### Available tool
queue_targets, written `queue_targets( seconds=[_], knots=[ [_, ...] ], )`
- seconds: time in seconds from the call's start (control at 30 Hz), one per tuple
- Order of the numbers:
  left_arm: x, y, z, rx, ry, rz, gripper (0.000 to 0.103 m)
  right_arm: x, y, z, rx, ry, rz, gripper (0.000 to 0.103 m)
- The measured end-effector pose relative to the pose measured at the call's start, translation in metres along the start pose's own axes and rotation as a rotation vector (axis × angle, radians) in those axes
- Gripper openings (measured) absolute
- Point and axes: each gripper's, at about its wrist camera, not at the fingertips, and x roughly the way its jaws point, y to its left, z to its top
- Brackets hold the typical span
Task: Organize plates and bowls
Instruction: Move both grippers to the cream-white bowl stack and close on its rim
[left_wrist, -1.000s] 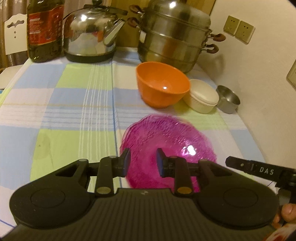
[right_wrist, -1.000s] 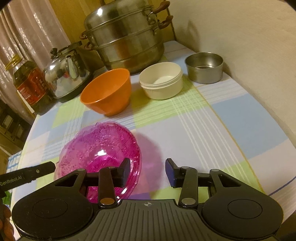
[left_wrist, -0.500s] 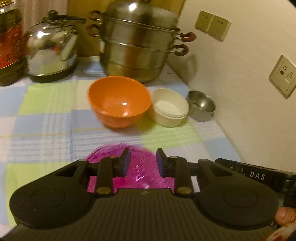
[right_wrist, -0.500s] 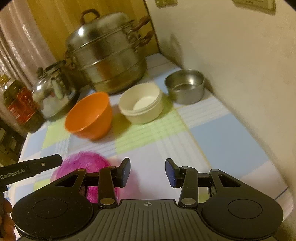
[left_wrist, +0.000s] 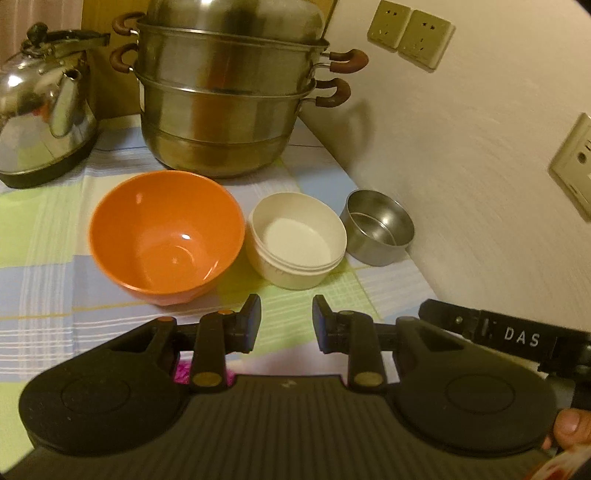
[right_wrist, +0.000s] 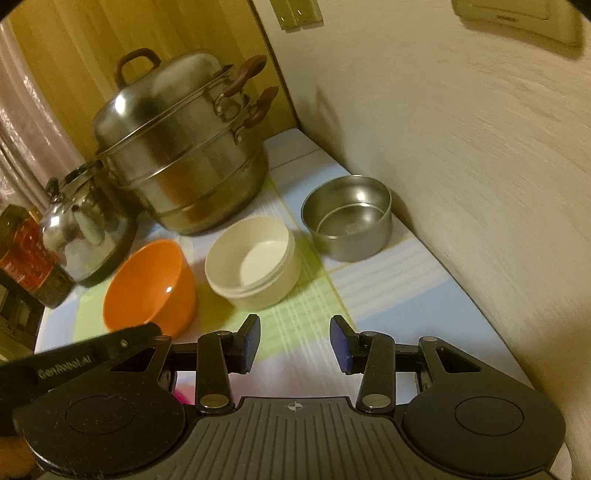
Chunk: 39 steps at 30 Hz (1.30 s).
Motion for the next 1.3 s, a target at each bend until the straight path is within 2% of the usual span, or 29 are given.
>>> queue_targets(
  seconds=[0.3,0.63,1.03,1.17,1.2,1.3],
  knots=[
    [0.035,0.0,0.002,-0.056,0.026,0.002,0.026,0.048,-0.008,0.025,0.037,0.065,0.037,0.042],
    [0.053,0.003,0.009,-0.094,0.026,0.002,0.026,0.095,-0.007,0.047,0.032,0.129,0.048,0.042],
    [0.076,0.017,0.009,-0.354,0.02,-0.006,0.026,0.142,-0.009,0.068,0.051,0.199,0.065,0.042],
    [0.081,0.018,0.007,-0.391,0.002,0.014,0.026,0.153,-0.008,0.071,0.041,0.214,0.063,0.042],
    [0.082,0.019,0.007,-0.404,-0.001,0.018,0.026,0.156,-0.008,0.071,0.039,0.218,0.062,0.041],
    [0.086,0.023,0.006,-0.442,-0.006,0.016,0.026,0.163,-0.009,0.071,0.041,0.234,0.064,0.024]
  ],
)
